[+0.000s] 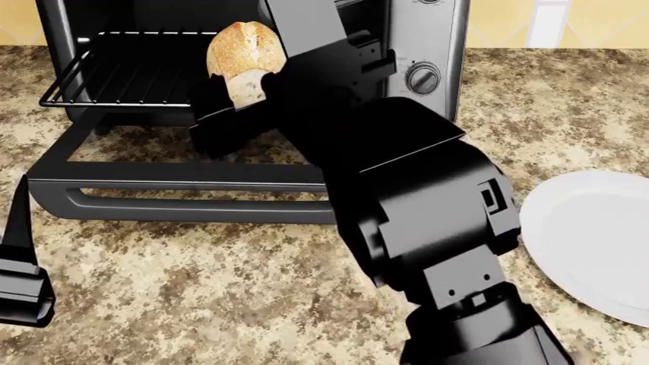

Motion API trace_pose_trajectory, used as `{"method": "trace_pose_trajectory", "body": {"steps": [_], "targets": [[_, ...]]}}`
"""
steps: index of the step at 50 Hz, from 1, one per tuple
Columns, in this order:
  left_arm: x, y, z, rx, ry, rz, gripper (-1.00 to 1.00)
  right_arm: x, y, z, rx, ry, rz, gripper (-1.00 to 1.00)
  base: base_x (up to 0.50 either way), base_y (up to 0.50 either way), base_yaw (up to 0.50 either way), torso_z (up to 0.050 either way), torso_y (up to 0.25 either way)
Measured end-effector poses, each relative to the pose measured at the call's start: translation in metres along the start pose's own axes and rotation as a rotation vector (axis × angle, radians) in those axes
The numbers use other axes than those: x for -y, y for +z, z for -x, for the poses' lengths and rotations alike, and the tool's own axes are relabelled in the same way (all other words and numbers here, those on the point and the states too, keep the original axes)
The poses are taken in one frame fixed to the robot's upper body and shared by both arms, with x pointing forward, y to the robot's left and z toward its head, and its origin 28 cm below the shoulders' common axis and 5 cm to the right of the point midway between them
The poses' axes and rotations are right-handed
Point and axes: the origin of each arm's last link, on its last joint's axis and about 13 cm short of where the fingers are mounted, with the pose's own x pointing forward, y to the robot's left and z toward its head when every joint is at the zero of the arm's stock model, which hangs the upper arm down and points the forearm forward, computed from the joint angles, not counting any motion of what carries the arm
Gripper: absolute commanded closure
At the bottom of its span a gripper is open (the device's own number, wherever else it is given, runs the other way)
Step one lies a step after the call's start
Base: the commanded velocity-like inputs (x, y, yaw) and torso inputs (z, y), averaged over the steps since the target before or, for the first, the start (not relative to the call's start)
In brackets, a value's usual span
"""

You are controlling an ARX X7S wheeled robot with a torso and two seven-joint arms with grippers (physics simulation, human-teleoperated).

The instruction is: Pick the bread from the rack and place it on the plate on the counter.

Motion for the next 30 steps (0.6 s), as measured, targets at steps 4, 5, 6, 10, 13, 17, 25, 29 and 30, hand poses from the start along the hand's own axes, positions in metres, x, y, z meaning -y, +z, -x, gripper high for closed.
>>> {"method": "trace_pose_trajectory", "body": {"steps": [4,5,6,10,13,17,25,29,30], "targets": [[0.000,0.001,0.000,0.000,-0.002,-0.001,-1.00,0.000,0.000,-0.002,-0.003,-0.001,0.000,-1.00,0.00,0.00,0.00,0.000,0.000],[0.000,0.001,0.000,0.001,-0.002,-0.001,-1.00,0.001,0.000,-0.003,-0.003,-0.001,0.000,-1.00,0.00,0.00,0.00,0.000,0.000],[0.000,0.001,0.000,0.001,-0.003,-0.001,-1.00,0.001,0.000,-0.003,-0.004,-0.001,-0.001,-1.00,0.00,0.00,0.00,0.000,0.000],[0.000,0.001,0.001,0.001,-0.004,-0.001,-1.00,0.001,-0.001,-0.005,-0.007,-0.001,-0.002,-1.00,0.00,0.00,0.00,0.000,0.000],[0.000,0.001,0.001,0.001,-0.005,-0.002,-1.00,0.001,-0.001,-0.007,-0.009,-0.001,-0.003,-1.00,0.00,0.00,0.00,0.000,0.000],[0.000,0.001,0.001,0.001,-0.006,-0.002,-1.00,0.001,-0.001,-0.008,-0.011,-0.001,-0.003,-1.00,0.00,0.00,0.00,0.000,0.000],[0.000,0.001,0.002,0.001,-0.008,-0.001,-1.00,0.002,-0.001,-0.011,-0.014,-0.003,-0.001,-1.00,0.00,0.00,0.00,0.000,0.000],[0.000,0.001,0.002,0.002,-0.009,-0.002,-1.00,0.003,-0.001,-0.013,-0.016,-0.005,0.000,-1.00,0.00,0.00,0.00,0.000,0.000],[0.000,0.001,0.002,0.002,-0.009,-0.002,-1.00,0.003,-0.001,-0.013,-0.016,-0.006,0.000,-1.00,0.00,0.00,0.00,0.000,0.000]]}}
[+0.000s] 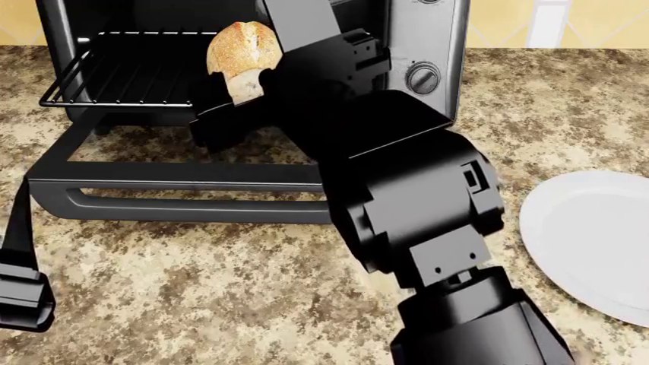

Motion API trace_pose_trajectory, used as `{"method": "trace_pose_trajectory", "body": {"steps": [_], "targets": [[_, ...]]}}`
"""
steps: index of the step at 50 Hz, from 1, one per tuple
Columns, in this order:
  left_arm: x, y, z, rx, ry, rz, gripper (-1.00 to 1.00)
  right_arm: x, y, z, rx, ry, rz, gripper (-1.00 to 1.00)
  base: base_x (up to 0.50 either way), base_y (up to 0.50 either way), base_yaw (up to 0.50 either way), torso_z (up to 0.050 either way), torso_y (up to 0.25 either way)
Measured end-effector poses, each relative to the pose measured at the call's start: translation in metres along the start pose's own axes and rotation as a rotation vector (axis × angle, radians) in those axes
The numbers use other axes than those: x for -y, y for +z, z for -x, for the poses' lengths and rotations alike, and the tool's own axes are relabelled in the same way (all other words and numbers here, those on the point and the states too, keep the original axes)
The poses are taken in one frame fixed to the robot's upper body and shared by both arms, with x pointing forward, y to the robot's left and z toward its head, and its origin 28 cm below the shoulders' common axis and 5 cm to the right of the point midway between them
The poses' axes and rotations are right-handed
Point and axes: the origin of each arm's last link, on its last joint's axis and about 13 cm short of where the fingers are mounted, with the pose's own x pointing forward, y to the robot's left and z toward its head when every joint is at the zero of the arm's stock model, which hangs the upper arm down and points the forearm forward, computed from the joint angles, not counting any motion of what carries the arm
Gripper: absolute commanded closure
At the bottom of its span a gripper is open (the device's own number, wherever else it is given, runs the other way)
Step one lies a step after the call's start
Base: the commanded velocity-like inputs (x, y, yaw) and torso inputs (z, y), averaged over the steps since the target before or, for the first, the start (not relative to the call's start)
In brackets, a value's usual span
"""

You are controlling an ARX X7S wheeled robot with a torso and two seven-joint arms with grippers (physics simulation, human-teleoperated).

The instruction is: Pick the bread from the rack and place it on the plate on the counter.

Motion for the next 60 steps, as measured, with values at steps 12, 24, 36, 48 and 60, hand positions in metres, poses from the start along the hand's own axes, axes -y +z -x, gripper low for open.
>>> {"method": "trace_pose_trajectory", "body": {"steps": [12,24,36,48,60], "targets": [[0.000,0.000,0.001,0.001,-0.001,-0.001,-1.00,0.000,-0.001,-0.005,-0.008,0.002,0.003,-1.00,0.00,0.00,0.00,0.000,0.000],[0.000,-0.001,0.001,0.000,-0.004,0.001,-1.00,0.000,-0.002,-0.011,-0.019,0.000,0.007,-1.00,0.00,0.00,0.00,0.000,0.000],[0.001,-0.001,0.002,0.001,-0.008,0.000,-1.00,0.000,-0.005,-0.017,-0.034,0.000,0.013,-1.00,0.00,0.00,0.00,0.000,0.000],[0.001,0.000,0.003,0.004,-0.012,-0.002,-1.00,0.001,-0.007,-0.022,-0.045,0.000,0.021,-1.00,0.00,0.00,0.00,0.000,0.000],[0.001,0.000,0.004,0.005,-0.017,-0.004,-1.00,0.002,-0.009,-0.028,-0.055,-0.003,0.022,-1.00,0.00,0.00,0.00,0.000,0.000]]}}
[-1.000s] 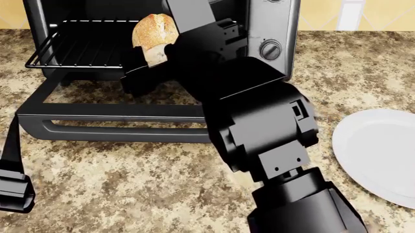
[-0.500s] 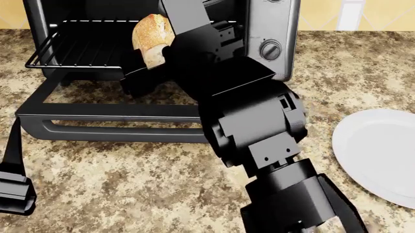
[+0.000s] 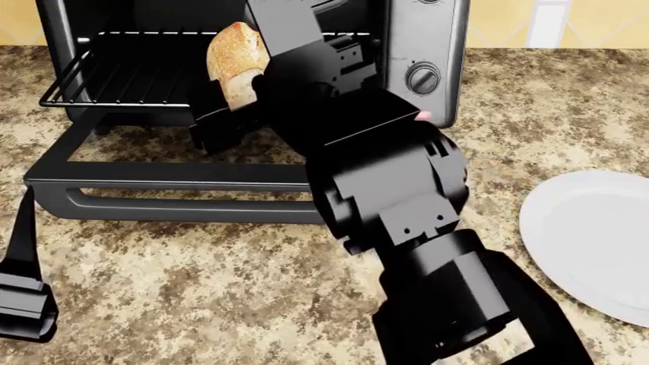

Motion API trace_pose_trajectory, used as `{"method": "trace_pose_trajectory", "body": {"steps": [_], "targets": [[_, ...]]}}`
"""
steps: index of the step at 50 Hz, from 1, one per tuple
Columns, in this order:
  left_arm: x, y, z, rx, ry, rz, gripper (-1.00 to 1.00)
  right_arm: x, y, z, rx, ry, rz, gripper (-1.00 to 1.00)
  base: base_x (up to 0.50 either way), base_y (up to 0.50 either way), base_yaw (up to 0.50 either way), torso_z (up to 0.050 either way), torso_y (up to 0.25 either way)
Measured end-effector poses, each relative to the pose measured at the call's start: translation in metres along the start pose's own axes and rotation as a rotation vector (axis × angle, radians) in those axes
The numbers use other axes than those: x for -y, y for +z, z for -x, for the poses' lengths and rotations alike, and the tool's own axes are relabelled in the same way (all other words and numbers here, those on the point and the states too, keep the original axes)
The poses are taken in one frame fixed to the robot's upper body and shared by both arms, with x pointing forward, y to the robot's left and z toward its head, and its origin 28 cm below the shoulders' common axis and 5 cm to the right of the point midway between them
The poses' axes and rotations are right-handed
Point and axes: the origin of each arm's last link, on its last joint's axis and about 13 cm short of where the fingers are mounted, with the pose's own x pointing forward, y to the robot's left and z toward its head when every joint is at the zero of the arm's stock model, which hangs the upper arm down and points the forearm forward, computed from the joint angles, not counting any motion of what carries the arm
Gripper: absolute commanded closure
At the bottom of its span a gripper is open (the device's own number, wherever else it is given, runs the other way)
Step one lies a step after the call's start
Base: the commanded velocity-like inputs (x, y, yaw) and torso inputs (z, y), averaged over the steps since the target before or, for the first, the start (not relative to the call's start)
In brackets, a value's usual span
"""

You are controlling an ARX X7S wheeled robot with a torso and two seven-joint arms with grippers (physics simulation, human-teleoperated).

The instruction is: Pick the bread from the rack and place it on the plate on the counter.

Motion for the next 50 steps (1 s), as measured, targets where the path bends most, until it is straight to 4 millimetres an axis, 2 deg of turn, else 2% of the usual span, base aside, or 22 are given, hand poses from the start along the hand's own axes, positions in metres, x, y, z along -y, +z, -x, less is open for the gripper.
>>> {"method": "trace_pose_trajectory", "body": {"steps": [8,9,22,30,39,50], "targets": [[0.000,0.000,0.001,0.001,-0.001,-0.001,-1.00,0.000,-0.001,-0.003,-0.006,-0.001,0.006,-1.00,0.00,0.00,0.00,0.000,0.000],[0.000,0.000,0.001,0.001,-0.001,-0.002,-1.00,0.001,-0.001,-0.004,-0.007,-0.001,0.007,1.00,0.00,0.00,0.00,0.000,0.000],[0.001,0.000,0.001,0.001,-0.007,-0.004,-1.00,0.001,-0.002,-0.005,0.002,-0.010,-0.010,1.00,0.00,0.00,0.00,0.000,0.000],[0.002,-0.001,0.000,-0.004,-0.010,-0.003,-1.00,-0.001,0.000,0.003,0.028,-0.001,-0.023,1.00,0.00,0.00,0.00,0.000,0.000],[0.003,-0.002,0.000,-0.007,-0.013,-0.001,-1.00,-0.006,0.003,0.023,0.071,0.017,-0.030,1.00,0.00,0.00,0.00,0.000,0.000],[0.004,-0.003,0.000,-0.009,-0.016,0.001,-1.00,-0.013,0.000,0.063,0.127,0.028,-0.007,1.00,0.00,0.00,0.00,0.000,0.000]]}}
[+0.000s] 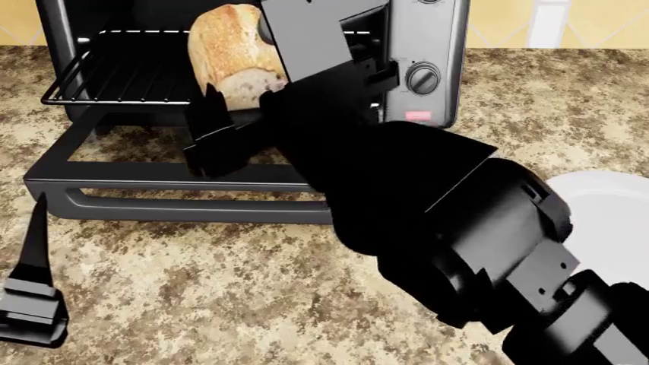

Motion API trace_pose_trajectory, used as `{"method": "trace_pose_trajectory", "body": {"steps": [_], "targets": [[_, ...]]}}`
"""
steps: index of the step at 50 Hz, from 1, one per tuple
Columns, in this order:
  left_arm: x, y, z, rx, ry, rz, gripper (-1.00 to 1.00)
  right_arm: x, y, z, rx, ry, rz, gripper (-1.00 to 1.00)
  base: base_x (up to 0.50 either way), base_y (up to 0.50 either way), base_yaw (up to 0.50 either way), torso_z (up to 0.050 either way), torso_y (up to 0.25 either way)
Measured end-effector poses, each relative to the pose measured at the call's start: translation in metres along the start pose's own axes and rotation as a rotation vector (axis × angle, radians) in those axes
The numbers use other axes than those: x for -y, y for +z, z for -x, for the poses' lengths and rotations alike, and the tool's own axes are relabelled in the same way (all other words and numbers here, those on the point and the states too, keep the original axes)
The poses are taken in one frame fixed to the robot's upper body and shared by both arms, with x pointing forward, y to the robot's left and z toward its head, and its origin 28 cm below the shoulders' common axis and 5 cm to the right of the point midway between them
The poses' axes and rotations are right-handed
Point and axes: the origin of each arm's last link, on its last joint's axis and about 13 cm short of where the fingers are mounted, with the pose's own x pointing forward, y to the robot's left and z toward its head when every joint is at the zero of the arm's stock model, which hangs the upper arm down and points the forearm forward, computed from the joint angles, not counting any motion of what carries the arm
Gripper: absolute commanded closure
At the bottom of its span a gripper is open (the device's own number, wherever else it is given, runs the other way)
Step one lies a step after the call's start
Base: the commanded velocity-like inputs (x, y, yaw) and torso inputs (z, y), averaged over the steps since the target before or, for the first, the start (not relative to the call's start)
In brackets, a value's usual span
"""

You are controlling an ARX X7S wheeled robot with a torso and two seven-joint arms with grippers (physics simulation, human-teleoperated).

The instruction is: Pick the bread from the rack and place it on the plate on the counter.

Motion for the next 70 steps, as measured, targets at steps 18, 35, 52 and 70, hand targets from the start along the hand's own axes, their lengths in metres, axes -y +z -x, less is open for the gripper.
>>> {"method": "trace_pose_trajectory", "body": {"steps": [18,35,52,70], "targets": [[0.004,-0.001,-0.004,0.001,-0.018,-0.001,-1.00,0.010,0.002,0.067,0.080,-0.100,0.004,1.00,0.00,0.00,0.00,0.000,0.000],[0.009,-0.004,-0.006,0.001,-0.032,0.011,-1.00,0.036,-0.016,0.113,0.040,-0.325,-0.031,1.00,0.00,0.00,0.00,0.000,0.000],[0.009,-0.004,-0.005,0.003,-0.031,0.017,-1.00,0.070,-0.037,0.145,-0.049,-0.568,-0.070,1.00,0.00,0.00,0.00,0.000,0.000],[0.011,-0.005,-0.006,0.001,-0.034,0.015,-1.00,0.100,-0.064,0.154,-0.165,-0.724,-0.062,1.00,0.00,0.00,0.00,0.000,0.000]]}}
